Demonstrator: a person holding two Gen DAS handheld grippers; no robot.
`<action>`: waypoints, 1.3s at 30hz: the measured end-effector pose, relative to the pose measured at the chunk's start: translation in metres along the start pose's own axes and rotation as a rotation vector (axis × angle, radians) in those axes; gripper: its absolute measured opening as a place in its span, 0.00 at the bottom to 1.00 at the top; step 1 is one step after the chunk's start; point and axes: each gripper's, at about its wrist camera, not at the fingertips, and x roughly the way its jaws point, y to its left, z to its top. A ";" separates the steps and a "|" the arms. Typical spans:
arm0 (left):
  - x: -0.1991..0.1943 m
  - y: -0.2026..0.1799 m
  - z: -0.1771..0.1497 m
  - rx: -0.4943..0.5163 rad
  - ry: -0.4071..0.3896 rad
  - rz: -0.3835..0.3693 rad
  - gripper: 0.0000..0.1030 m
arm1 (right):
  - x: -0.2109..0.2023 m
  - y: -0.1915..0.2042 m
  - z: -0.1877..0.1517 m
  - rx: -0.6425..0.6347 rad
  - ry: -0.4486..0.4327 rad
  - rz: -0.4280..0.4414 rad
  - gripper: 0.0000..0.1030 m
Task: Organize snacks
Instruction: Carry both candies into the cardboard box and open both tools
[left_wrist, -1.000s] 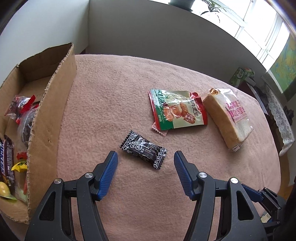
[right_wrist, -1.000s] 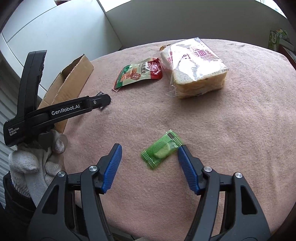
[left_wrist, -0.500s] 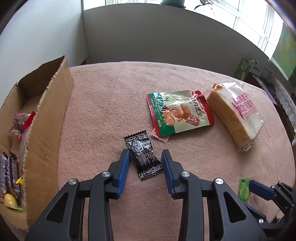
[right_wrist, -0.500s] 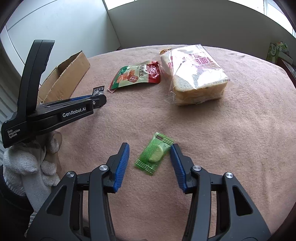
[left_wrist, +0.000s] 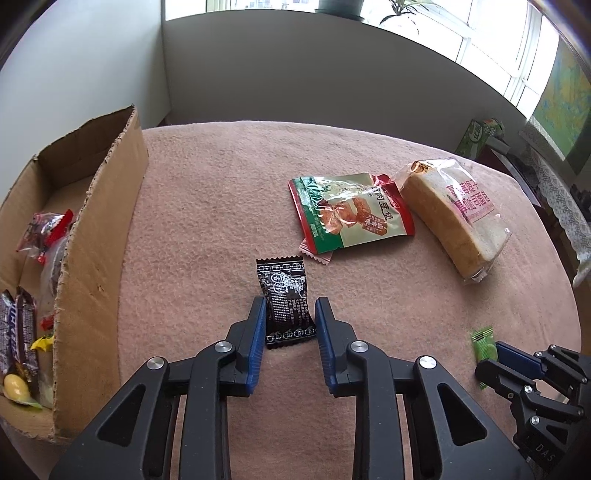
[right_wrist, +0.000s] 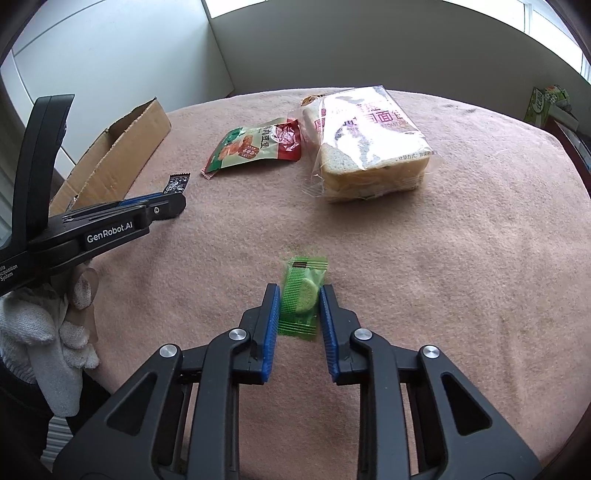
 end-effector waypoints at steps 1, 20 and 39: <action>-0.002 -0.001 -0.002 0.002 -0.002 -0.005 0.24 | -0.001 -0.001 0.000 0.005 -0.001 0.001 0.22; -0.057 0.019 -0.025 -0.022 -0.057 -0.112 0.23 | -0.035 0.006 0.008 0.025 -0.052 0.030 0.21; -0.114 0.137 -0.019 -0.163 -0.185 0.011 0.23 | -0.033 0.139 0.095 -0.148 -0.126 0.175 0.21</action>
